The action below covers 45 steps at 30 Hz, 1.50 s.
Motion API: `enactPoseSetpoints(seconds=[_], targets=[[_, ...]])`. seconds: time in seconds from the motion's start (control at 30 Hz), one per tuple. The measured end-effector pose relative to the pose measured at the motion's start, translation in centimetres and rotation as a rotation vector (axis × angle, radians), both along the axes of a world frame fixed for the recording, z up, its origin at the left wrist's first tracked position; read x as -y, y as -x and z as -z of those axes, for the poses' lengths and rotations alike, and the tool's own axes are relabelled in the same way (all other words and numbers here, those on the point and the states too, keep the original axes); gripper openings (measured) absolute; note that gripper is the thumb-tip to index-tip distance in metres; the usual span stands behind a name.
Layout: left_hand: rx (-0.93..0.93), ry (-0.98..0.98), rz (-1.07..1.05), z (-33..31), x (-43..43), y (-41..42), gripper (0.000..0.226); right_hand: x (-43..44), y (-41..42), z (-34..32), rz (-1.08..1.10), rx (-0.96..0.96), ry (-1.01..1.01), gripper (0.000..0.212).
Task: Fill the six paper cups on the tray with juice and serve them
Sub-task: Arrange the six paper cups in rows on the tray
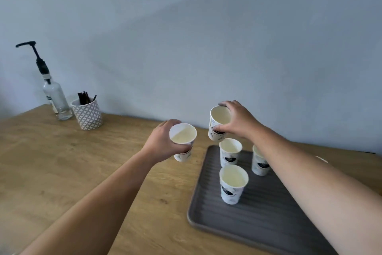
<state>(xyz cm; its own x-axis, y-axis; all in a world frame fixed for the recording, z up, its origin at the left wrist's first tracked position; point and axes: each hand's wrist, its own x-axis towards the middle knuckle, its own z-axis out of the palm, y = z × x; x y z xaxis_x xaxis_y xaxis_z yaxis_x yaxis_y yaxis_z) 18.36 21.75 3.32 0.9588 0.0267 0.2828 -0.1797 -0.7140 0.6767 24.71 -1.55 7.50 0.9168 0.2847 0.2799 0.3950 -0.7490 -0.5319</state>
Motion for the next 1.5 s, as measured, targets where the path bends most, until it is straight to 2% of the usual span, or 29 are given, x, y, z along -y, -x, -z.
enactPoseSetpoints(seconds=[0.3,0.5,0.63,0.83,1.1,1.23,1.33,1.5], targets=[[0.036,-0.005,0.147,-2.7,12.3,4.0,0.078,13.1,7.9,-1.9,0.159,0.008,0.031,0.083],[-0.019,-0.033,0.235,-0.4,19.1,5.5,0.077,18.8,11.7,1.6,0.265,-0.059,0.053,0.083],[-0.119,-0.077,0.270,2.6,21.9,5.9,0.079,20.8,13.0,5.3,0.302,-0.125,0.060,0.083],[-0.218,-0.118,0.289,6.4,23.9,5.4,0.080,22.0,13.6,9.7,0.326,-0.211,0.035,0.084],[-0.254,-0.141,0.301,8.2,24.1,4.8,0.085,22.5,14.1,12.0,0.347,-0.259,0.079,0.085],[-0.220,-0.193,0.321,7.7,23.8,4.8,0.099,22.4,14.2,11.3,0.323,-0.255,0.084,0.094],[-0.179,-0.186,0.367,6.3,23.7,4.4,0.107,22.7,14.0,10.2,0.322,-0.236,-0.011,0.085],[-0.074,-0.165,0.439,3.4,24.2,2.8,0.098,23.5,13.8,7.4,0.386,-0.104,-0.019,0.063]])
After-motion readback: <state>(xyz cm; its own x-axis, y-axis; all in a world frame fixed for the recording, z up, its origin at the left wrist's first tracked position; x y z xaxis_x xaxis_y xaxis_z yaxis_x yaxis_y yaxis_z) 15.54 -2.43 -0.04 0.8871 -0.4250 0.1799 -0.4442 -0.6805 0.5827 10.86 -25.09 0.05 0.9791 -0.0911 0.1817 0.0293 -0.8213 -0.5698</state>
